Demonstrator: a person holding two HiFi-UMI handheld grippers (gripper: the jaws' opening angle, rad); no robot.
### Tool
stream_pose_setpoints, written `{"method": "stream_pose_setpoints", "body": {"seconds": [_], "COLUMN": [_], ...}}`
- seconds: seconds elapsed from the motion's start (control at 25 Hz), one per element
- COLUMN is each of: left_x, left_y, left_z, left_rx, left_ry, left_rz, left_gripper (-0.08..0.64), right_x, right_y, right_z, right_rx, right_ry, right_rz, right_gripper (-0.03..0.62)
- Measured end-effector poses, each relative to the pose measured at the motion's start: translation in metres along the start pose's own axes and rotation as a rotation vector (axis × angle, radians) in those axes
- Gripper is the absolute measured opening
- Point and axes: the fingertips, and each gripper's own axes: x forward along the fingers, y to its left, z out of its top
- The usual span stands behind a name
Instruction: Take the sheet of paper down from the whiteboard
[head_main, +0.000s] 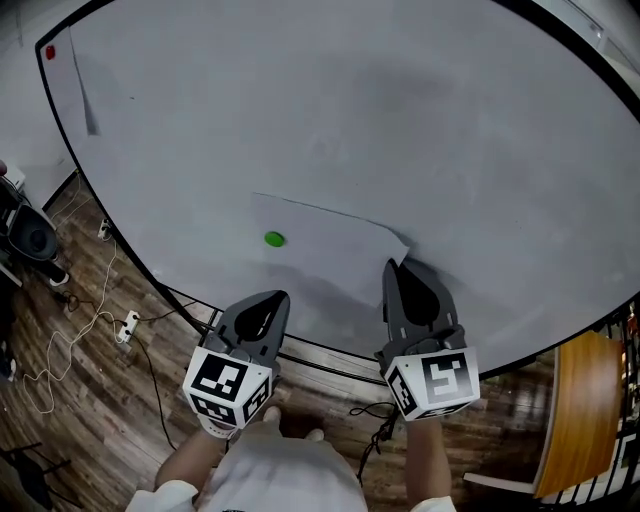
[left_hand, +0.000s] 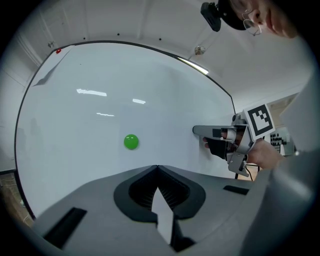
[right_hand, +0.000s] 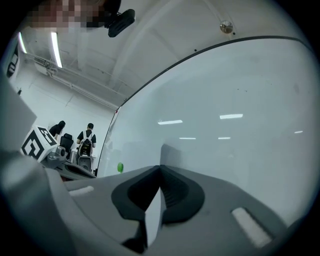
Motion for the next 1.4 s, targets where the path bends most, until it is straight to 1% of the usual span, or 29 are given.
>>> {"method": "stream_pose_setpoints", "body": {"seconds": [0.24, 0.36, 0.48, 0.6, 0.64, 0.72, 0.8, 1.04, 1.2, 1.4], "left_x": [0.000, 0.001, -0.003, -0.005, -0.004, 0.000, 0.003, 0.016, 0.026, 0.032], "left_y": [0.005, 0.010, 0.016, 0.023, 0.025, 0.029, 0.033, 0.046, 0.049, 0.054], "left_z": [0.001, 0.003, 0.007, 0.015, 0.016, 0.017, 0.022, 0.033, 0.036, 0.039], "left_rx": [-0.001, 0.014, 0.043, 0.056, 0.059, 0.064, 0.063, 0.085, 0.077, 0.086], "left_ry": [-0.003, -0.020, -0.033, -0.061, -0.063, -0.059, -0.064, -0.073, -0.075, -0.070], "left_rz": [0.016, 0.047, 0.094, 0.126, 0.134, 0.145, 0.153, 0.201, 0.213, 0.239], "left_gripper": [0.006, 0.006, 0.006, 0.010, 0.032, 0.104, 0.127, 0.152, 0.155, 0.154], "right_x": [0.004, 0.002, 0.001, 0.002, 0.001, 0.000, 0.001, 0.003, 0.003, 0.002], "right_y": [0.002, 0.002, 0.004, 0.006, 0.006, 0.007, 0.008, 0.009, 0.008, 0.006], "right_z": [-0.002, -0.004, -0.006, -0.006, -0.006, -0.005, -0.005, -0.004, -0.006, -0.006], "right_rx": [0.019, 0.021, 0.029, 0.036, 0.037, 0.038, 0.040, 0.040, 0.042, 0.046], "right_ry": [-0.005, -0.011, -0.013, -0.017, -0.018, -0.020, -0.023, -0.023, -0.019, -0.023], "right_rz": [0.016, 0.014, 0.016, 0.020, 0.019, 0.018, 0.021, 0.020, 0.022, 0.019], "right_gripper": [0.011, 0.011, 0.011, 0.011, 0.011, 0.011, 0.011, 0.011, 0.011, 0.011]}}
